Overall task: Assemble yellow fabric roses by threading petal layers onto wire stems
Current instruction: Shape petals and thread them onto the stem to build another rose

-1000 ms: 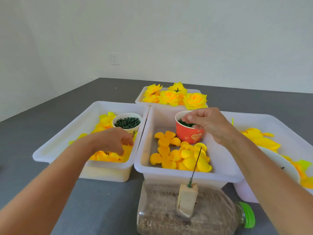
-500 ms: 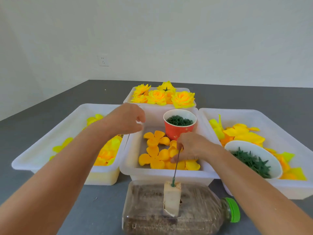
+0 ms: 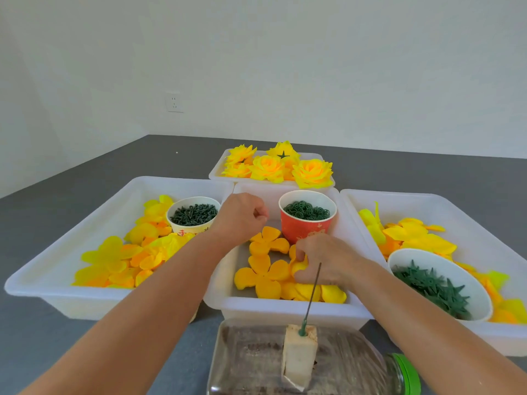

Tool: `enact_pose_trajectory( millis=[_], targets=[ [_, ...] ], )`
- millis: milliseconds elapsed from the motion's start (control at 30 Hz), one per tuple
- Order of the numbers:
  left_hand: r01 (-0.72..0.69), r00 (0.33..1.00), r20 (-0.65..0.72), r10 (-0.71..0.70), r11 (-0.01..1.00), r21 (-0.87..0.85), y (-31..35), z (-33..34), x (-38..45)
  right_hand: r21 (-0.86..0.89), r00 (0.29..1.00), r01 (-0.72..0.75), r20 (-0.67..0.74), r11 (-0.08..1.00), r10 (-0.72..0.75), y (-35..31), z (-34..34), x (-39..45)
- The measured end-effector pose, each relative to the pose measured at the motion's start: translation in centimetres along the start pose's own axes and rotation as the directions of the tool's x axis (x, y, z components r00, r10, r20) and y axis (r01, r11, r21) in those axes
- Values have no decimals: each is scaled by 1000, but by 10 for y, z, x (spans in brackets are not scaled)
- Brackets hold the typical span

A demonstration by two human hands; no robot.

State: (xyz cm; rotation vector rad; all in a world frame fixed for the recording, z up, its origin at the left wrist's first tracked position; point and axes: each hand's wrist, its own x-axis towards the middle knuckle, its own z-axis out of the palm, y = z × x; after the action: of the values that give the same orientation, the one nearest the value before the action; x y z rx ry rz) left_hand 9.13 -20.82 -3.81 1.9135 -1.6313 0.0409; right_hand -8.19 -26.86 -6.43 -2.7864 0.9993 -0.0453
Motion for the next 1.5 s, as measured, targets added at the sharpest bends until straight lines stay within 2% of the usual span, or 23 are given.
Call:
enact_pose_trajectory(
  millis=[167, 333, 467, 533, 600, 667, 700, 800, 867, 933, 967, 1067, 1167, 1233, 1300, 1367, 1400, 1433, 1500],
  targets=[
    [52, 995, -85, -59, 995, -87, -5, 0, -1, 28, 998, -13, -61, 1000, 15, 0, -1, 3],
    [23, 998, -52, -29, 995, -100, -2, 0, -4, 235, 965, -120, -199, 965, 169, 12, -16, -7],
    [-29, 1000, -15, 27, 990, -136, 1, 0, -5, 350, 927, -83, -316, 933, 201, 22, -30, -14],
    [-31, 1000, -7, 30, 975, -221, 4, 0, -5, 584, 912, -8, -330, 812, 245, 28, -36, -15],
    [24, 997, 73, 8, 902, -431, 10, 1, -6, 795, 920, 81, -292, 601, 263, 28, -39, -12],
    [133, 974, 226, 15, 769, -625, 14, 1, -7, 888, 938, 130, -255, 441, 235, 20, -37, -4],
    [168, 962, 273, 27, 732, -661, 14, 2, -8, 922, 950, 144, -231, 360, 210, 15, -36, -1],
    [177, 960, 277, 25, 712, -680, 10, 2, -8, 984, 985, 112, -127, 136, 113, 3, -36, 6],
    [161, 971, 240, 12, 712, -683, 8, 2, -8, 997, 995, 60, -64, 54, 79, 1, -39, 5],
    [117, 984, 178, 1, 753, -648, 7, 4, -7, 999, 996, 18, -20, 30, 84, 1, -42, 4],
    [82, 991, 135, 2, 783, -617, 7, 5, -6, 999, 996, 2, -7, 53, 94, 0, -43, 4],
    [38, 999, -3, -49, 818, -573, 5, 5, -5, 979, 986, -63, 32, 191, 164, -7, -42, 4],
    [74, 986, -75, -151, 788, -612, 2, 1, -3, 981, 978, -129, 101, 145, 185, -9, -35, 5],
    [143, 981, 5, -192, 713, -687, 4, 1, -2, 982, 980, -104, 74, 160, 182, -10, -32, 6],
    [283, 954, 177, -243, 526, -802, 6, -2, -2, 989, 983, -43, 16, 145, 180, -10, -31, 8],
    [376, 923, 325, -204, 314, -872, 7, -5, -1, 998, 993, -3, -3, 55, 115, -13, -32, 8],
    [398, 915, 365, -172, 241, -885, 5, -6, 0, 1000, 997, 5, -6, 8, 74, -14, -32, 9],
    [413, 909, 391, -142, 197, -889, 3, -8, 0, 1000, 999, 6, -5, -30, 39, -15, -33, 8],
    [424, 905, 410, -113, 181, -887, 1, -9, 0, 999, 1000, 13, -13, -49, 10, -16, -34, 8]
  ],
)
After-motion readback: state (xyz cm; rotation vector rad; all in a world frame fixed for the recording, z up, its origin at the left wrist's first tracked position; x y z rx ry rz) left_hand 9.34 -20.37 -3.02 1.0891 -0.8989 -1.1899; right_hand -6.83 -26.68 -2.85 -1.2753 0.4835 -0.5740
